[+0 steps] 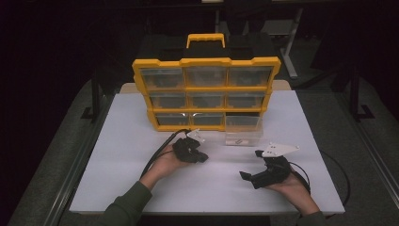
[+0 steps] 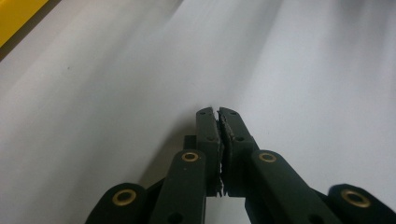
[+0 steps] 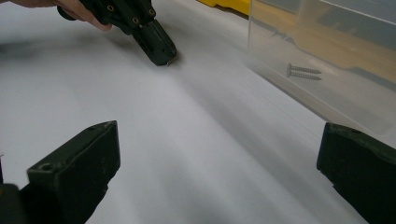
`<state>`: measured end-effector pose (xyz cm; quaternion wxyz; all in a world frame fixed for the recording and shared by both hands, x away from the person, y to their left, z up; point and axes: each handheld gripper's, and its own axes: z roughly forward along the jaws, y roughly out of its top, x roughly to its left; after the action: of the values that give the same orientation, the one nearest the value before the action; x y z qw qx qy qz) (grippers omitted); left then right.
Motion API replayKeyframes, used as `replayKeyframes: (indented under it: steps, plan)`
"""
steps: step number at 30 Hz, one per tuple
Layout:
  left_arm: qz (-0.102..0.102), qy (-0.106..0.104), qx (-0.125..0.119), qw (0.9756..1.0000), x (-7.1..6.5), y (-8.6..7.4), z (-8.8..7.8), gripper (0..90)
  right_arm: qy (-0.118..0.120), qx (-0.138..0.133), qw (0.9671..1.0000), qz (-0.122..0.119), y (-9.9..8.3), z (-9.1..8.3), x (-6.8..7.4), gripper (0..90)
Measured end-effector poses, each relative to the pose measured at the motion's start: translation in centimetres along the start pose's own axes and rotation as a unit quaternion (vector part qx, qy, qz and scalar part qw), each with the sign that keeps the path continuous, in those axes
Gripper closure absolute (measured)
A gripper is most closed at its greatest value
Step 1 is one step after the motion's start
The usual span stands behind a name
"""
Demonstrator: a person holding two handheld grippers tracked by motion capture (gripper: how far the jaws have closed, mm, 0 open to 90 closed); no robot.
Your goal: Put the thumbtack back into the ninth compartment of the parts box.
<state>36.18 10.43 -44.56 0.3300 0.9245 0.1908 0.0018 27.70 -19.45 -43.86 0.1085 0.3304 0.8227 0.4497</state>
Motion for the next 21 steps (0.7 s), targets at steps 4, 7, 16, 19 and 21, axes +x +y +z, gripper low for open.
replayKeyframes:
  steps: [4,7,16,19,21]
  plan:
    - [0.000,-0.002,-0.003,1.0000,0.1,0.3,-0.3,87.5,0.000,0.000,1.0000,0.000,0.0,0.0,0.0,0.0]
    - [-0.004,-0.006,-0.009,0.9999,0.2,0.7,-0.8,87.5,0.000,-0.001,1.0000,0.001,0.0,0.0,0.0,0.0]
    - [0.007,-0.007,-0.027,0.9996,0.6,2.8,-2.5,87.5,0.001,-0.003,1.0000,0.001,0.0,0.0,-0.1,0.0]
    - [0.011,-0.008,-0.030,0.9995,0.7,3.4,-2.9,87.5,0.002,-0.004,1.0000,0.001,0.0,0.0,-0.1,0.0]
    - [0.013,-0.012,-0.038,0.9991,0.6,4.7,-3.5,87.5,0.003,-0.004,1.0000,0.002,0.0,-0.1,-0.1,0.0]
